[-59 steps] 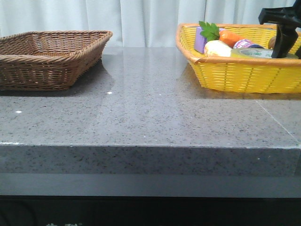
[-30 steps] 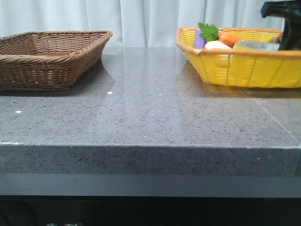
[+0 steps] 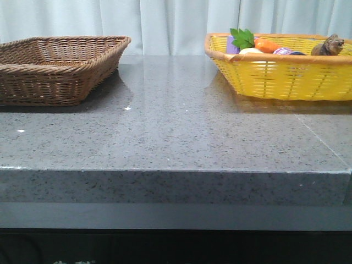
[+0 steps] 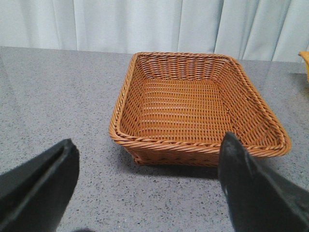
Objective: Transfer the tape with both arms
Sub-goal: 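Lift the tape roll out and set it on the table between baskets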
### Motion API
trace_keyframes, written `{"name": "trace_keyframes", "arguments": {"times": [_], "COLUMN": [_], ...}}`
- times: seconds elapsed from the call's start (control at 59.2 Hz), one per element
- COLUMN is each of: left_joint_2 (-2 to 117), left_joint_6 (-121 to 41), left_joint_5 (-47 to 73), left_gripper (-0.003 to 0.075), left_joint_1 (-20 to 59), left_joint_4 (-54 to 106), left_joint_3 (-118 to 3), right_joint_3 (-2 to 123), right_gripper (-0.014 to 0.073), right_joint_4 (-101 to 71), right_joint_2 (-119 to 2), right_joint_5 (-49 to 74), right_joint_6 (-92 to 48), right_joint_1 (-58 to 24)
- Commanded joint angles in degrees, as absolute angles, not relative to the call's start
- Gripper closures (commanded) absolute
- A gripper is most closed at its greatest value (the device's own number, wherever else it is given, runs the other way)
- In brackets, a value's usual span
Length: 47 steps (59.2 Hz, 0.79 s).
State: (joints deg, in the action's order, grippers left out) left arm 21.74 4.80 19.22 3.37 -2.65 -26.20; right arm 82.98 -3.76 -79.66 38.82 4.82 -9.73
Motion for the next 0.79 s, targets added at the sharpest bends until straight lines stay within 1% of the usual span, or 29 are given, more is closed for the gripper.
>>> {"name": "trace_keyframes", "arguments": {"times": [0.0,0.152,0.27,0.371,0.49,0.777], "left_joint_2": [22.5,22.5,22.5,22.5,22.5,22.5], "left_joint_6": [4.9,4.9,4.9,4.9,4.9,4.9], "left_joint_5": [14.7,14.7,14.7,14.7,14.7,14.7], "left_gripper": [0.0136,0.0136,0.0136,0.0136,0.0136,0.0136], "left_joint_1": [3.2,3.2,3.2,3.2,3.2,3.2], "left_joint_4": [-2.8,-2.8,-2.8,-2.8,-2.8,-2.8], "left_joint_3": [-28.3,-28.3,-28.3,-28.3,-28.3,-28.3], "right_joint_3": [85.2,83.8,79.8,75.4,73.5,73.5], "right_gripper": [0.0564,0.0564,0.0564,0.0564,0.0564,0.0564], "right_joint_4": [-4.3,-4.3,-4.3,-4.3,-4.3,-4.3], "right_joint_2": [-76.9,-77.2,-77.2,-77.6,-79.8,-88.3], "right_joint_5": [33.0,31.6,28.8,26.0,23.7,25.8], "right_joint_6": [3.1,1.7,1.7,1.7,1.7,1.7], "right_joint_1": [-15.4,-25.1,-30.6,-32.8,-34.1,-37.1]}}
